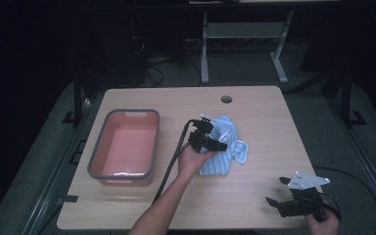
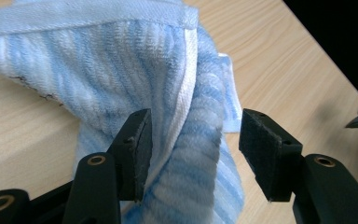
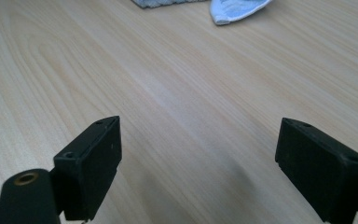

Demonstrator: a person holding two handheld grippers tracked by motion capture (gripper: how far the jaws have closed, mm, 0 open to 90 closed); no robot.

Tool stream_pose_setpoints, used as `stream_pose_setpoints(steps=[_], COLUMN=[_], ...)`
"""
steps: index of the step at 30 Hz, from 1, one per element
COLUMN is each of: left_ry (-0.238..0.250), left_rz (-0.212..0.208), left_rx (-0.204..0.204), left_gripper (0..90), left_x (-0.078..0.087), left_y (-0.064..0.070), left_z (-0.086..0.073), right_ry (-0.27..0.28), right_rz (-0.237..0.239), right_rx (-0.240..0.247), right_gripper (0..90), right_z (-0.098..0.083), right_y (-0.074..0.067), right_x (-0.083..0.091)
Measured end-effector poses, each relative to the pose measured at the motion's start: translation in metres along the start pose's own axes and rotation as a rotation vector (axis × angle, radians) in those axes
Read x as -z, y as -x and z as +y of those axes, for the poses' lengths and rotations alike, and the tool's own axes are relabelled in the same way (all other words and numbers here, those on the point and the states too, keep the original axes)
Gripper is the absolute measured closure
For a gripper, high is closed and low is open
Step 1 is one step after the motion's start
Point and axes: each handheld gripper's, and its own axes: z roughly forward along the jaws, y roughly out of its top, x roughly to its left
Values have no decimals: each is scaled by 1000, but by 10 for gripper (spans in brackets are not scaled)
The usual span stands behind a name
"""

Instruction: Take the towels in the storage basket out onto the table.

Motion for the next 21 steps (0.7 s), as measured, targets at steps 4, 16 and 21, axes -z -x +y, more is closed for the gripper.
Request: stream_pose_setpoints(steps=[4,16,21], left_ry=[17,46,45], left_rz=[-14,-40,-55], left_rx=[4,-11,-6], left_gripper=[436,416,410], left_x=[7,22,29], left_y=[0,0,-5], left_z=[-3,-16,-25], right_ry=[-2,-7,-8], right_rz=[1,-1,-1], right_rx=[8,6,12], right_gripper=[138,138,138], right_z=[1,2,2], right_y=[-1,-2,-2], right_x=[-2,-2,-4])
